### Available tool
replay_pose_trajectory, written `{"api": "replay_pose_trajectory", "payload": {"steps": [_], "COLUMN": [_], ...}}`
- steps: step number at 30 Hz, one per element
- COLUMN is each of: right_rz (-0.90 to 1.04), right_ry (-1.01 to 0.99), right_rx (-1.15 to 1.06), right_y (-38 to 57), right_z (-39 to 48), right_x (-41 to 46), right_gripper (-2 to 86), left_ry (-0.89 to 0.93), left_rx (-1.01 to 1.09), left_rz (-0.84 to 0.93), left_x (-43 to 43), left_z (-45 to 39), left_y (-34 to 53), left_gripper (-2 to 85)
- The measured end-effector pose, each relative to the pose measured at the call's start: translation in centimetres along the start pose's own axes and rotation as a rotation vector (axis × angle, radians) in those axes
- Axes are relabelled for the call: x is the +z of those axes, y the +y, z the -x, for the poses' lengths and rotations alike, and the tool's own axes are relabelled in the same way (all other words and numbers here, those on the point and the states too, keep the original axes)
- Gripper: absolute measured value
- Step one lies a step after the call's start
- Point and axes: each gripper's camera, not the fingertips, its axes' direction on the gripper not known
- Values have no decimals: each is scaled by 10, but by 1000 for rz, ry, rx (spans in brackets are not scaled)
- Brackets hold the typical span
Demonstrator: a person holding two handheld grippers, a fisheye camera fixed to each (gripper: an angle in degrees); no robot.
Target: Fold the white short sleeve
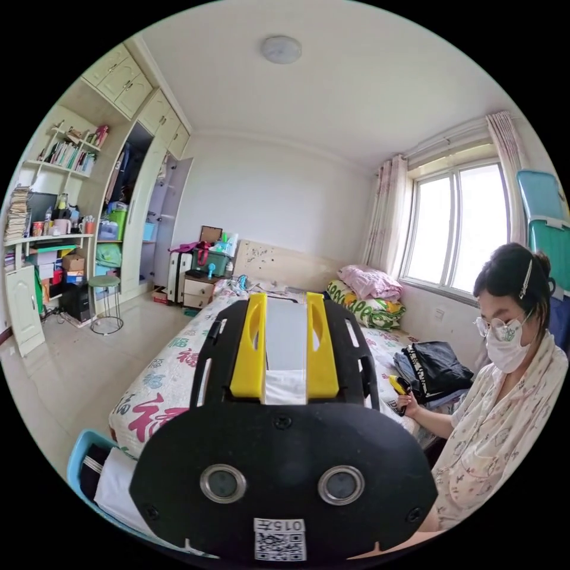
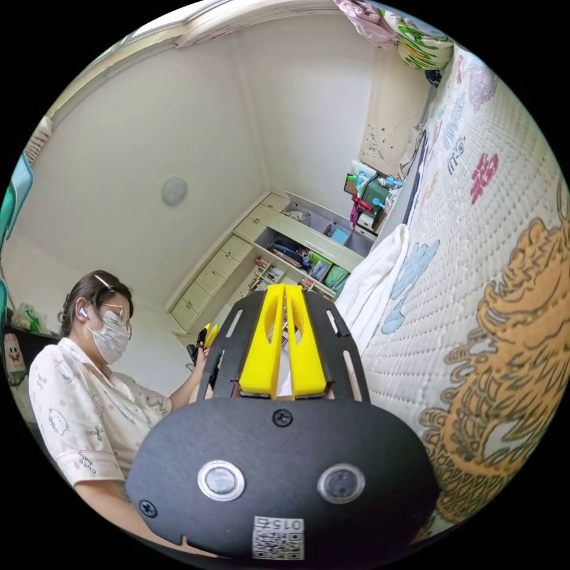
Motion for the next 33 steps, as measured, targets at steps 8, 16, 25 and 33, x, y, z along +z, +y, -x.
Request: {"api": "replay_pose_trajectory", "payload": {"steps": [8, 16, 25, 33], "right_rz": [-24, -21, -23, -26], "right_ry": [5, -1, 5, 44], "right_rx": [45, 67, 59, 59], "right_y": [-39, -47, -19, 36], "right_z": [16, 18, 5, -23], "right_x": [-6, 0, 19, 46], "right_gripper": [-10, -10, -10, -9], "left_ry": [63, 40, 51, 341], "left_rx": [-82, -63, 1, 519], "left_rz": [-97, -126, 70, 604], "left_x": [-39, -64, 7, 180], "left_z": [26, 20, 15, -53], "left_y": [-22, -69, -175, -232], "left_gripper": [103, 107, 111, 52]}}
